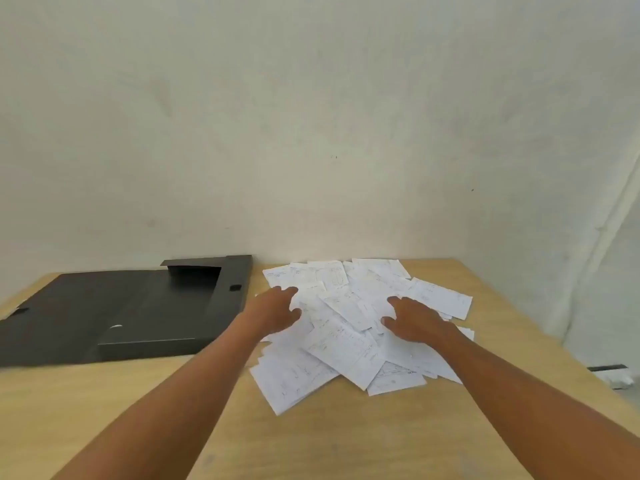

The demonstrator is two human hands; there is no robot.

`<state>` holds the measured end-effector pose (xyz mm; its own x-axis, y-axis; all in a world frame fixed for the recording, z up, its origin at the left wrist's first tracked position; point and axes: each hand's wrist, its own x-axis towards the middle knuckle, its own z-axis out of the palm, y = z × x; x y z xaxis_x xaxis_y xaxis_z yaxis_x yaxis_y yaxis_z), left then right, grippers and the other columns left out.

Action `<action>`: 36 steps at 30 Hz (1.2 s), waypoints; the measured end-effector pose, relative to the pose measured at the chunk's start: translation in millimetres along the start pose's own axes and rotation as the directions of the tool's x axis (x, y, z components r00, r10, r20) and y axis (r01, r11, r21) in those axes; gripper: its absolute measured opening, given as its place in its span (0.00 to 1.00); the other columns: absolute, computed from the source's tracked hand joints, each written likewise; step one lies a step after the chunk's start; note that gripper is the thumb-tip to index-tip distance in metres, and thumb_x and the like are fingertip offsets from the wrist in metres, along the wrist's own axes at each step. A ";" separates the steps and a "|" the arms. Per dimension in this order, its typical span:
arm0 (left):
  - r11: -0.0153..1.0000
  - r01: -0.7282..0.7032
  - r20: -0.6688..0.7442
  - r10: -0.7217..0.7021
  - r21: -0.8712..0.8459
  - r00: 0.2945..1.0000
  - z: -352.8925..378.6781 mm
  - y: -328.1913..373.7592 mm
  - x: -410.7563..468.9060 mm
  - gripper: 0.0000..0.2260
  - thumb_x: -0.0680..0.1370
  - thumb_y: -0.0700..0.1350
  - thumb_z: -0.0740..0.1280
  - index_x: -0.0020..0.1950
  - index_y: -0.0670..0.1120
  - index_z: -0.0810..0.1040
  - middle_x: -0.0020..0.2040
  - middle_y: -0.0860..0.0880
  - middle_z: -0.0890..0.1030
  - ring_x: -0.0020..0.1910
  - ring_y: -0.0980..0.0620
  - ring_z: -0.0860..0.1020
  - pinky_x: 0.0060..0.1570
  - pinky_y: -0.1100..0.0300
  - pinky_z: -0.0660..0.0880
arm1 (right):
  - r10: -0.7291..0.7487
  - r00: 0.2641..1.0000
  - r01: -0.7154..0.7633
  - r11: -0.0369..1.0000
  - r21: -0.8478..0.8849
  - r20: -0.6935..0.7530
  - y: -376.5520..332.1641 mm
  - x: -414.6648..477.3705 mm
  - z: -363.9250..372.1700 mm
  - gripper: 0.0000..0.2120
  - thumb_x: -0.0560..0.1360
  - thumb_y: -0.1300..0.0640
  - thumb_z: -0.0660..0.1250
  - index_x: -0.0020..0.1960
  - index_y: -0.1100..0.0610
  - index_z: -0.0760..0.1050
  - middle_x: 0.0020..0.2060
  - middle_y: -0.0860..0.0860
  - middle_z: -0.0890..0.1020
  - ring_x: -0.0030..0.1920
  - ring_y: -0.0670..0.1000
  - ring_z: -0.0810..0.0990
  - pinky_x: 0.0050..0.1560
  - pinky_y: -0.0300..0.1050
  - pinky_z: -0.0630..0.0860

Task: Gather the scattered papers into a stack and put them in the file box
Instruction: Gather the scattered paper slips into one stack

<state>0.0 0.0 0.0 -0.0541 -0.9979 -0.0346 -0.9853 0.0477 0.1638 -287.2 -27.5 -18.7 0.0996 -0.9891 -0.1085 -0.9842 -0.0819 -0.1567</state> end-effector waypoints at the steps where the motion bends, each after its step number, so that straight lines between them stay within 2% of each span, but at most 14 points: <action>1: 0.999 0.039 0.046 -0.038 -0.022 0.998 7.8 -1.1 4.2 0.29 0.84 0.59 0.57 0.83 0.52 0.56 0.82 0.43 0.62 0.78 0.41 0.65 0.72 0.45 0.68 | 0.062 0.998 -0.062 0.998 0.008 0.015 4.8 -0.5 7.7 0.30 0.80 0.39 0.55 0.78 0.50 0.57 0.76 0.58 0.64 0.74 0.63 0.65 0.71 0.64 0.64; 4: 0.986 0.165 0.169 -0.163 0.004 0.972 36.3 -3.9 16.9 0.36 0.82 0.68 0.51 0.85 0.53 0.47 0.84 0.40 0.46 0.82 0.33 0.50 0.78 0.33 0.53 | 0.212 0.976 -0.214 0.976 0.033 0.047 16.6 2.0 34.2 0.32 0.79 0.32 0.48 0.80 0.39 0.44 0.81 0.59 0.46 0.79 0.68 0.46 0.74 0.70 0.46; 6: 0.977 0.207 0.216 -0.214 0.051 0.953 51.4 3.0 25.6 0.38 0.80 0.72 0.47 0.85 0.54 0.45 0.84 0.40 0.44 0.82 0.31 0.46 0.76 0.28 0.48 | 0.232 0.971 -0.234 0.972 0.033 0.061 15.8 10.6 42.0 0.31 0.79 0.31 0.44 0.79 0.36 0.43 0.81 0.58 0.43 0.79 0.68 0.42 0.75 0.70 0.42; 8: 0.984 0.153 0.155 -0.167 0.094 0.974 57.8 15.1 29.8 0.35 0.80 0.71 0.47 0.84 0.55 0.52 0.84 0.43 0.53 0.81 0.32 0.54 0.73 0.28 0.53 | 0.158 0.986 -0.157 0.987 -0.009 0.049 8.0 18.6 40.5 0.30 0.79 0.31 0.44 0.79 0.36 0.45 0.81 0.57 0.46 0.79 0.68 0.45 0.75 0.70 0.44; 11: 1.000 0.012 -0.047 -0.011 0.014 0.999 55.3 33.9 31.9 0.26 0.82 0.66 0.53 0.75 0.56 0.71 0.74 0.49 0.74 0.71 0.43 0.72 0.69 0.41 0.68 | -0.009 1.000 0.010 0.998 -0.061 0.026 -10.6 28.6 38.3 0.30 0.78 0.30 0.47 0.78 0.37 0.54 0.79 0.56 0.59 0.76 0.65 0.58 0.74 0.64 0.56; 14: 0.989 -0.047 -0.222 0.016 -0.137 0.975 51.4 36.9 40.4 0.20 0.83 0.57 0.59 0.72 0.53 0.76 0.69 0.49 0.77 0.67 0.47 0.75 0.61 0.51 0.76 | -0.143 0.978 0.127 0.986 -0.109 -0.152 -26.4 36.2 30.1 0.27 0.79 0.33 0.51 0.74 0.42 0.67 0.67 0.53 0.77 0.67 0.57 0.73 0.64 0.54 0.70; 16: 0.987 -0.009 -0.264 -0.034 -0.161 0.964 48.9 31.6 47.3 0.19 0.84 0.54 0.60 0.72 0.50 0.75 0.70 0.47 0.75 0.68 0.46 0.72 0.58 0.54 0.77 | -0.164 0.941 0.146 0.986 -0.082 -0.295 -30.4 41.7 26.2 0.25 0.80 0.36 0.53 0.71 0.45 0.72 0.61 0.52 0.81 0.62 0.55 0.77 0.58 0.52 0.73; 18: 0.979 0.103 -0.206 -0.140 -0.178 0.968 48.0 25.5 52.6 0.22 0.84 0.57 0.60 0.75 0.48 0.71 0.71 0.43 0.72 0.69 0.42 0.70 0.59 0.51 0.76 | -0.094 0.935 0.082 0.995 -0.051 -0.343 -26.8 49.2 25.6 0.24 0.81 0.39 0.54 0.71 0.48 0.72 0.63 0.53 0.80 0.63 0.56 0.76 0.59 0.54 0.72; 20: 0.949 0.198 -0.099 -0.228 -0.245 0.969 49.7 22.0 58.6 0.27 0.82 0.61 0.60 0.75 0.45 0.69 0.70 0.41 0.72 0.69 0.39 0.71 0.60 0.49 0.74 | 0.037 0.970 -0.043 0.999 -0.023 -0.242 -21.6 55.0 26.9 0.25 0.81 0.40 0.53 0.73 0.49 0.68 0.68 0.55 0.75 0.67 0.59 0.72 0.65 0.57 0.68; 23: 0.902 0.154 -0.075 -0.201 -0.403 0.977 55.2 19.8 66.6 0.27 0.81 0.61 0.63 0.73 0.43 0.71 0.65 0.40 0.78 0.63 0.40 0.77 0.58 0.50 0.76 | 0.040 0.994 -0.045 0.998 -0.045 -0.105 -24.7 51.2 34.3 0.27 0.81 0.38 0.52 0.73 0.51 0.67 0.68 0.55 0.73 0.68 0.59 0.69 0.66 0.58 0.66; 26: 0.873 0.121 -0.110 -0.194 -0.472 0.975 57.2 22.6 70.9 0.23 0.82 0.59 0.62 0.71 0.45 0.73 0.61 0.44 0.82 0.57 0.44 0.81 0.54 0.51 0.79 | -0.072 0.977 0.080 0.996 0.033 -0.200 -35.4 45.0 33.4 0.24 0.81 0.40 0.55 0.71 0.50 0.72 0.65 0.53 0.78 0.65 0.57 0.73 0.64 0.54 0.69; 29: 0.909 0.147 -0.210 -0.243 -0.389 0.947 56.2 18.7 76.9 0.21 0.83 0.57 0.60 0.72 0.47 0.73 0.66 0.44 0.78 0.60 0.44 0.79 0.56 0.50 0.79 | -0.028 0.929 0.095 0.982 0.163 -0.369 -31.2 53.9 24.4 0.20 0.81 0.44 0.57 0.69 0.51 0.73 0.61 0.52 0.81 0.62 0.57 0.76 0.61 0.54 0.71; 34: 0.864 0.387 -0.015 -0.414 -0.321 0.910 52.7 -9.7 108.9 0.30 0.83 0.62 0.56 0.78 0.44 0.62 0.74 0.36 0.69 0.74 0.36 0.66 0.72 0.42 0.65 | 0.126 0.973 -0.086 0.975 0.203 -0.192 4.1 94.9 19.0 0.27 0.82 0.43 0.55 0.78 0.53 0.61 0.77 0.57 0.63 0.76 0.60 0.61 0.73 0.59 0.64; 36: 0.850 0.375 -0.011 -0.408 -0.369 0.913 53.0 -16.4 123.1 0.32 0.82 0.63 0.56 0.78 0.42 0.63 0.71 0.37 0.74 0.72 0.36 0.69 0.72 0.42 0.66 | 0.155 0.981 -0.131 0.972 0.196 -0.116 13.0 113.7 20.0 0.29 0.81 0.40 0.54 0.79 0.51 0.58 0.79 0.58 0.58 0.78 0.63 0.57 0.74 0.63 0.60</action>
<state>1.0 -121.4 -59.2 0.3541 -0.9311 -0.0878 -0.7985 -0.3499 0.4898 -285.7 -138.6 -52.7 -0.0721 -0.9972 -0.0174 -0.9409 0.0738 -0.3304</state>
